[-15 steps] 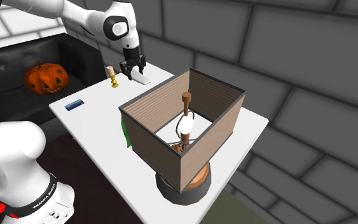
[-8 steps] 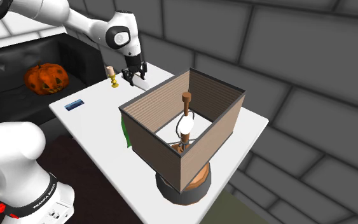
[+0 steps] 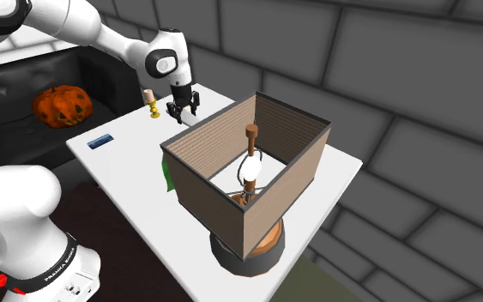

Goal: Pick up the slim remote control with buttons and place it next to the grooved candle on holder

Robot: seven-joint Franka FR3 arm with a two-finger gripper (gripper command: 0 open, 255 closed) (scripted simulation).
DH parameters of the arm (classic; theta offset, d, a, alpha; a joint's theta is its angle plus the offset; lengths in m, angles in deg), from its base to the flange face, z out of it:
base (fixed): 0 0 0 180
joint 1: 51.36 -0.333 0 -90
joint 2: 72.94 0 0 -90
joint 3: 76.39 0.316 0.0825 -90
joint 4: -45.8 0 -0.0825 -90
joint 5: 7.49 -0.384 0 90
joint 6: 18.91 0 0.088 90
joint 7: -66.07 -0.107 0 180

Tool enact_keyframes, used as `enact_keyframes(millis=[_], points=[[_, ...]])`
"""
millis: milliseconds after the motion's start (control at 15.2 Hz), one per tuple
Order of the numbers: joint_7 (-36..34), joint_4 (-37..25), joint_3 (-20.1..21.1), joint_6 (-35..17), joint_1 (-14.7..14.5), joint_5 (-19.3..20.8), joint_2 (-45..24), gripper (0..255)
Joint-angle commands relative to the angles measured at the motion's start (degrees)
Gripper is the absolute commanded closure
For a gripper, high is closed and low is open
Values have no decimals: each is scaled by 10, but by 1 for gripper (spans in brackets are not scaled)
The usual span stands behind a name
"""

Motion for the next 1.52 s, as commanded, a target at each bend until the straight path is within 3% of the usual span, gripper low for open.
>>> enact_keyframes(millis=[0,330,396,726,990,1452], points=[[1,0,1,-2,1,-1,-1,255],[1,0,1,-2,1,-1,-1,255],[1,0,1,-2,1,-1,-1,0],[1,1,1,-2,1,-1,-1,0],[-24,-13,-29,48,-21,39,44,0],[-24,-13,-29,48,-21,39,44,0]])
